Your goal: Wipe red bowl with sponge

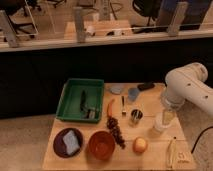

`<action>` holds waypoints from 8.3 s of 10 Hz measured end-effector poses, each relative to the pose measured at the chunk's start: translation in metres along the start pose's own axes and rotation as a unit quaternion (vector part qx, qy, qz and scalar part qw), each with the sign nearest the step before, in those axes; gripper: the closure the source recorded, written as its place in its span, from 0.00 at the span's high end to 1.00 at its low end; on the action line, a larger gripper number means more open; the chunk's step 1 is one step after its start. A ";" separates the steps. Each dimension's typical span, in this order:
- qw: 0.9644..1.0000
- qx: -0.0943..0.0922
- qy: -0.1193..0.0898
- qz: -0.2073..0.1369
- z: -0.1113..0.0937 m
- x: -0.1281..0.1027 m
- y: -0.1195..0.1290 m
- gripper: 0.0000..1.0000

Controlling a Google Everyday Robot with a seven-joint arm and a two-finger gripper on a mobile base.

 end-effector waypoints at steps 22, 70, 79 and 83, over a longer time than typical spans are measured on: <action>1.000 0.000 0.000 0.000 0.000 0.000 0.000 0.80; 0.950 0.007 -0.101 -0.296 -0.008 -0.190 0.075 0.80; 0.825 0.056 -0.197 -0.526 -0.021 -0.268 0.051 0.80; 0.766 0.050 -0.177 -0.616 -0.016 -0.328 0.056 0.80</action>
